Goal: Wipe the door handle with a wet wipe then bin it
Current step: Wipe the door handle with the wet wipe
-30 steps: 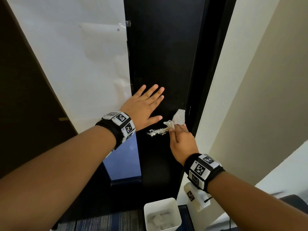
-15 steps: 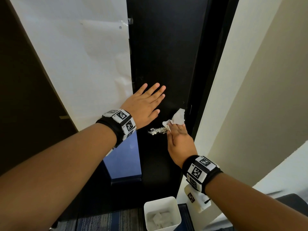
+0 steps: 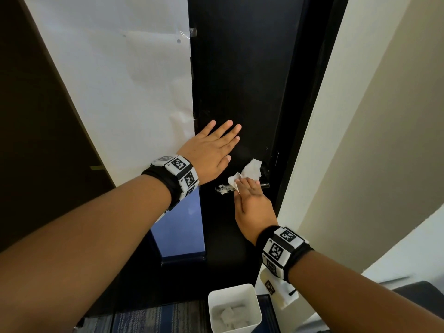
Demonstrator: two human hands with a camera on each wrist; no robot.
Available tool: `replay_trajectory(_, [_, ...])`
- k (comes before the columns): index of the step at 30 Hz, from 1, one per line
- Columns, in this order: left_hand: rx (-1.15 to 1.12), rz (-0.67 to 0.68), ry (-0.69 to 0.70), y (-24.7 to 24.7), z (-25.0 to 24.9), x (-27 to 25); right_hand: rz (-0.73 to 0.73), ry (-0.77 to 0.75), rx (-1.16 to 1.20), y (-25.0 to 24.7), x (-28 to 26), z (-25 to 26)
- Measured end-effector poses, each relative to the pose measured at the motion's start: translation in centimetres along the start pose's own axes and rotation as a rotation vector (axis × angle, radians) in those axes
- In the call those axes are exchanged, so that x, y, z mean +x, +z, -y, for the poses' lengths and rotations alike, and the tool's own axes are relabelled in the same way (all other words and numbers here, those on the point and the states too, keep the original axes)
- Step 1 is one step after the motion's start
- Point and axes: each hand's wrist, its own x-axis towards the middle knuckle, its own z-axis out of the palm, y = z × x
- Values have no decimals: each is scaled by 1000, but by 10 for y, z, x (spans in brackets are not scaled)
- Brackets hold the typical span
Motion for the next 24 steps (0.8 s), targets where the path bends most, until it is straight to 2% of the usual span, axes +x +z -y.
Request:
replay_trajectory(15, [-34, -5, 9, -1, 3, -2, 156, -31, 34, -1, -6, 35])
replay_trajectory(24, [-246, 27, 5, -7, 7, -5, 254, -11, 49, -4, -3, 37])
